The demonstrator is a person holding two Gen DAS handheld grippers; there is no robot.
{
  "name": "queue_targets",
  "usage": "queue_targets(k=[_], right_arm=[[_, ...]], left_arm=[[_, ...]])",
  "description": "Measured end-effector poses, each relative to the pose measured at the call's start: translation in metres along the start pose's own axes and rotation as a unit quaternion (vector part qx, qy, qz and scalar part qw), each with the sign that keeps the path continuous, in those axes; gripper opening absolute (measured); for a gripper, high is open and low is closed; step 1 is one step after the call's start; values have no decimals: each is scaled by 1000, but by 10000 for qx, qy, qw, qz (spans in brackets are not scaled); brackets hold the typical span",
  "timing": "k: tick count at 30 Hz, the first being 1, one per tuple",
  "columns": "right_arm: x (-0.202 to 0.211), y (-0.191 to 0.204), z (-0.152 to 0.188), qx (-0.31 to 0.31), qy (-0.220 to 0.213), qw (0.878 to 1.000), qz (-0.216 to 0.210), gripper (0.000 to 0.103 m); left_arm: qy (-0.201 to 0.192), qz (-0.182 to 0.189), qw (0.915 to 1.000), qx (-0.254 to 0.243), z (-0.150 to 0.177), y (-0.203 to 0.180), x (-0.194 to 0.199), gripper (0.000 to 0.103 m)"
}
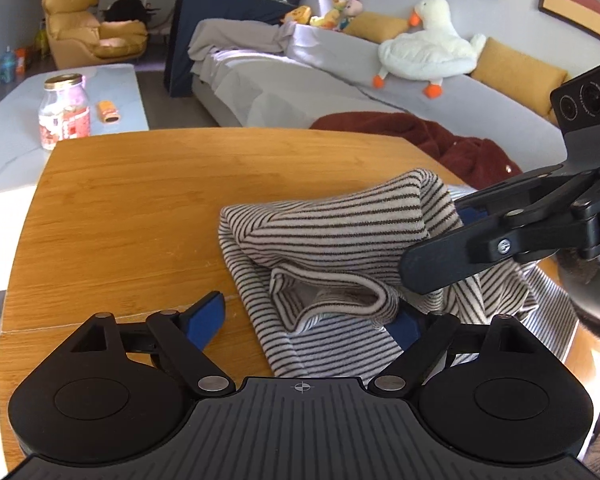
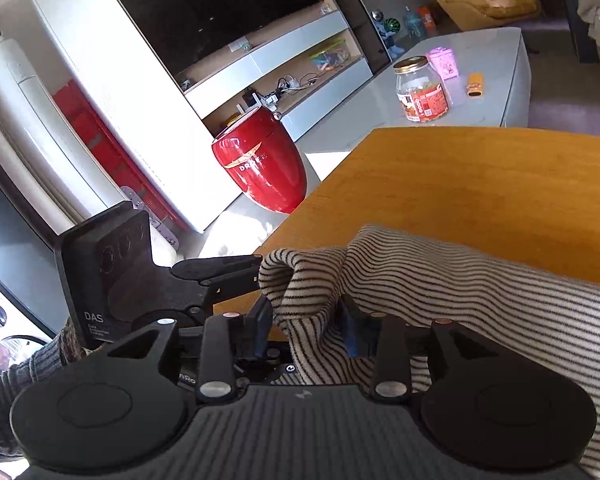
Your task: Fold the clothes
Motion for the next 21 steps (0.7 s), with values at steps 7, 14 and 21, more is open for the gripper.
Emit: queue_targets(k=[7, 14, 21], right_arm=[[45, -11, 23, -320, -55, 9993, 202, 46], [155, -66, 17, -929, -1138, 9789, 1423, 63], [189, -117, 42, -1833, -1276, 9537, 2016, 68]], left_arm=[[107, -518, 9986, 93, 4, 15, 24, 93], [151, 149, 9943, 1049, -13, 6, 37, 94], [194, 814, 9764, 1992, -32, -4, 51, 95]])
Point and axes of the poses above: each gripper's, at about its wrist camera, not at the fingertips, and x roughly against the way its jaws point, y to its left, z to its underside, the point moved 7 cm from there along -x, roughly the way its jaws point, and after that the axes turned 9 degrees about x, right-handed, at the moved point
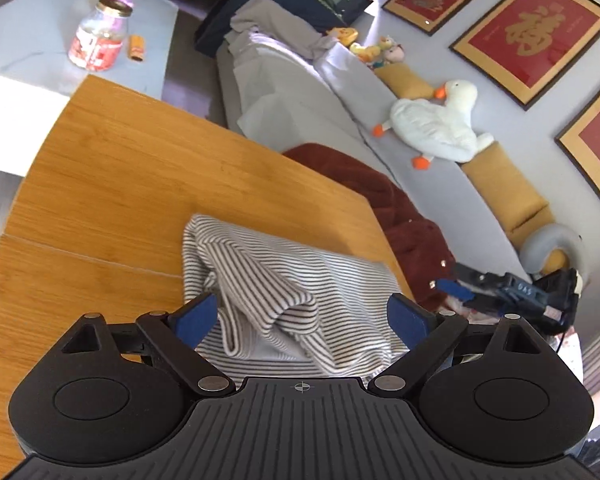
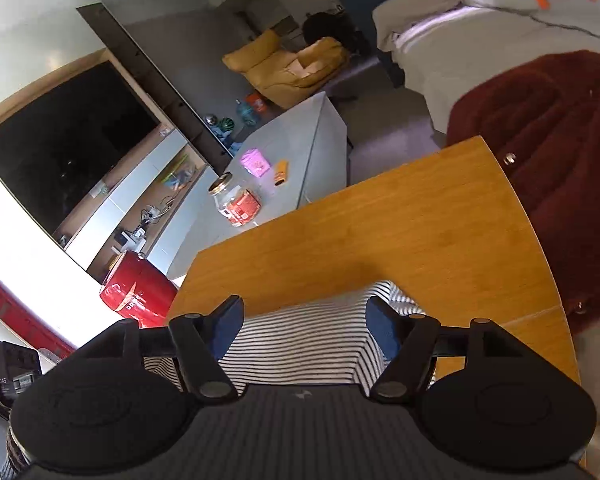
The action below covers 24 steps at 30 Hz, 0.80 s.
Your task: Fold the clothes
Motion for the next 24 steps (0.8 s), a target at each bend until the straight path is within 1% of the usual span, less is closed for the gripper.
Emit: queue_targets(k=[1, 5, 7, 8, 9, 10, 11, 12, 13, 14, 15, 17, 19, 21, 24], right_arm=[[-4, -2, 5, 64, 75, 9999, 89, 69], [-26, -1, 38, 842, 411, 9941, 555, 71], [-39, -1, 54, 1046, 604, 9910, 581, 71], [-42, 0, 58, 1128, 638, 9899, 568, 71], [-41, 4, 57, 1212, 592, 9894, 544, 71], [-39, 7, 56, 1296, 547, 9887, 521, 66], [-38, 11, 55, 1379, 501, 9879, 498, 41], [-37, 15, 53, 1463, 455, 9871, 474, 33], [-36, 19, 52, 1546, 410, 9861, 451, 26], [-35, 23, 51, 1630, 364, 9850, 428, 21], [-34, 26, 50, 1713, 318, 9839, 404, 20], [-28, 32, 46, 1799, 229, 9829, 322, 19], [-11, 33, 42, 1654, 174, 9860, 143, 19], [-1, 33, 49, 1604, 192, 9868, 84, 19], [14, 33, 59, 1528, 219, 9880, -3, 19]], left_arm=[[14, 96, 9999, 135, -2, -3, 2, 95], [127, -407, 9990, 95, 1, 5, -22, 95], [160, -563, 9983, 41, 3, 8, -33, 92], [162, -609, 9980, 24, 3, 8, -37, 89], [151, -645, 9978, -31, 3, 7, -40, 80], [135, -681, 9975, -103, 3, 6, -44, 74], [100, -729, 9971, -219, 3, 2, -45, 61], [57, -780, 9963, -353, 3, -2, -46, 54], [13, -831, 9953, -487, 3, -6, -47, 52], [-29, -830, 9949, -575, 3, -11, -44, 42], [-71, -807, 9946, -645, 2, -16, -40, 36], [-150, -718, 9946, -740, 3, -25, -29, 31], [-217, -549, 9954, -754, 6, -35, -15, 31], [-250, -472, 9950, -839, 14, -42, -5, 31], [-214, -525, 9940, -935, 28, -42, -2, 31]])
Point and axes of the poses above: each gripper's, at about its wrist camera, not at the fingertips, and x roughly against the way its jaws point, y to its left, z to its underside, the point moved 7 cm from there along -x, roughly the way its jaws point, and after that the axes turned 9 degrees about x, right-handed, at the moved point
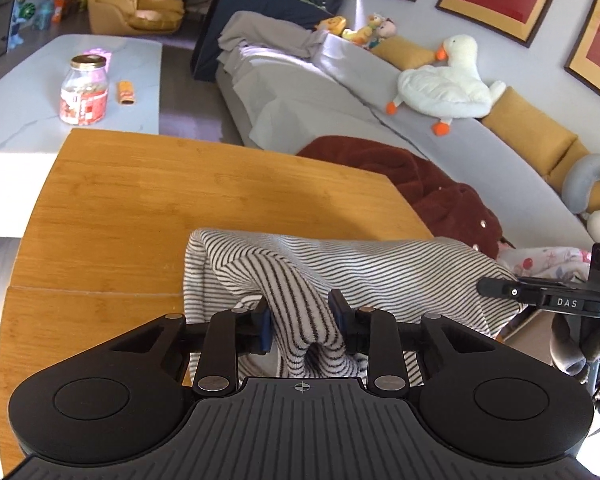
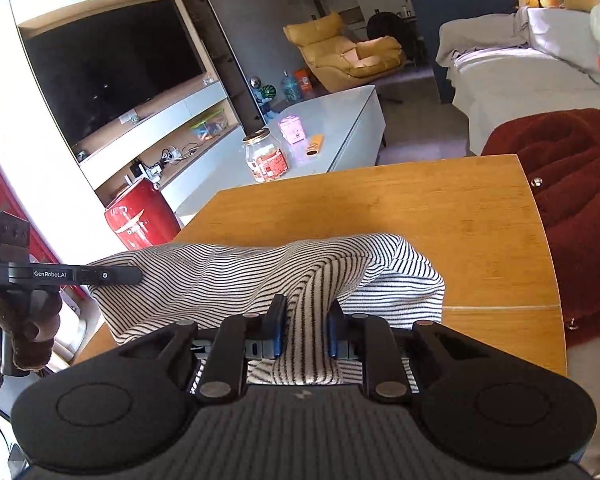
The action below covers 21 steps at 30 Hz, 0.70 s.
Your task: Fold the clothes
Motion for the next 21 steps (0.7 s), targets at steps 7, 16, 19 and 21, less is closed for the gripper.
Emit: queue_targets(k=[7, 16, 19, 21], right_arm=[[-20, 0, 42, 266, 327, 9978, 503, 29], [9, -23, -4, 545, -387, 9930, 970, 103], [-2, -28, -16, 549, -505, 9915, 1067, 103], [-17, -29, -20, 618, -448, 9914, 1065, 103]], left_arm=[[70, -473, 9988, 83, 18, 23, -11, 40], [-551, -463, 9972, 199, 12, 3, 18, 70], [-547, -83, 9978, 367, 16, -18, 16, 79], [-209, 216, 9978, 593, 29, -27, 0, 82]])
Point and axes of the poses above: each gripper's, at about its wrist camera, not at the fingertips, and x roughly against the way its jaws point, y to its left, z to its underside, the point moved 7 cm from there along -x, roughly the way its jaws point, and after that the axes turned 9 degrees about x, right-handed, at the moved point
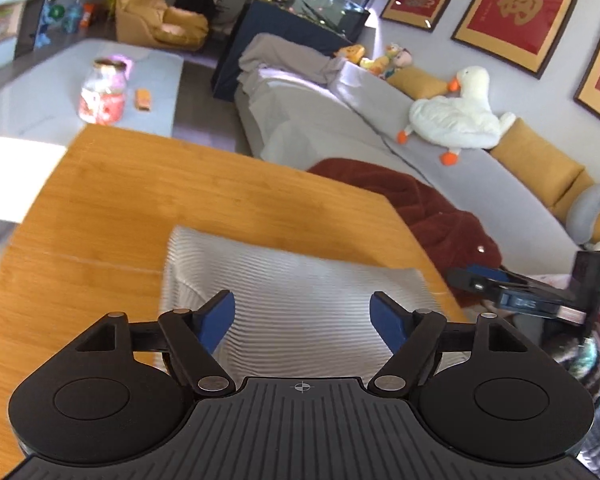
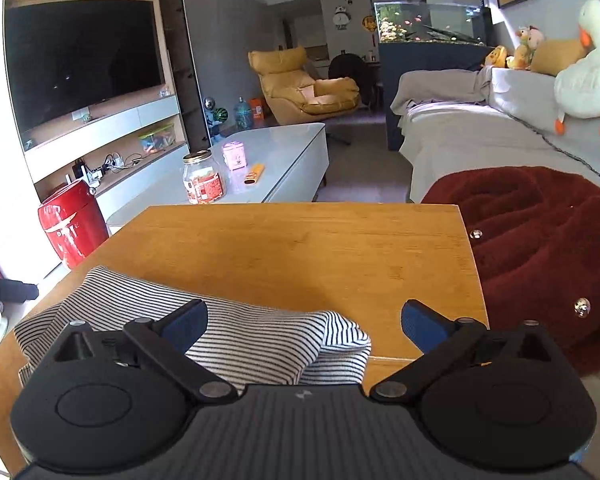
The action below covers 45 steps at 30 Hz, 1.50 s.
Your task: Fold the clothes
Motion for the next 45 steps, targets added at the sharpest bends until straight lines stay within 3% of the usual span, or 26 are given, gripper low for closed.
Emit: queue_targets(k=[3, 5, 9, 12, 17, 20, 23, 28, 31, 36, 42, 45], right_arm=[[-27, 4, 3, 253, 270, 9992, 165, 103], [-41, 6, 11, 400, 524, 9975, 271, 103], [-55, 5, 31, 420, 866, 9949, 311, 103], [-53, -1, 35, 60, 976, 9950, 212, 103], [-45, 2, 47, -366, 953, 9946, 194, 103], [-38, 16, 49, -238, 895, 9955, 191, 103], [-34, 35, 50, -173, 969, 9951, -100, 103], [-22, 50, 40, 207, 948, 9947, -348, 103], [-9, 42, 23, 213, 638, 9973, -288, 103], [-9, 30, 2, 320, 319, 9990, -23, 103], [-31, 37, 19, 653, 526, 9959, 344, 103], [-38, 43, 31, 748, 624, 9942, 446, 103]], left_arm=[[517, 155, 9983, 204, 25, -5, -27, 86], [661, 90, 9975, 225, 33, -3, -42, 91], [555, 25, 9983, 149, 23, 0, -58, 96], [454, -60, 9989, 91, 8, 5, -71, 96], [284, -208, 9994, 19, -21, 15, -93, 96], [224, -274, 9993, 101, -35, 19, -102, 96], [105, -382, 9992, 83, -46, 23, -108, 96], [-41, -622, 9980, 116, -49, 26, -95, 96], [-126, -891, 9959, -57, -40, 20, -77, 96], [-30, -870, 9960, -222, -18, 10, -64, 96], [104, -811, 9958, -401, 8, -2, -50, 90], [148, -1019, 9930, -583, 9, 6, -61, 89]])
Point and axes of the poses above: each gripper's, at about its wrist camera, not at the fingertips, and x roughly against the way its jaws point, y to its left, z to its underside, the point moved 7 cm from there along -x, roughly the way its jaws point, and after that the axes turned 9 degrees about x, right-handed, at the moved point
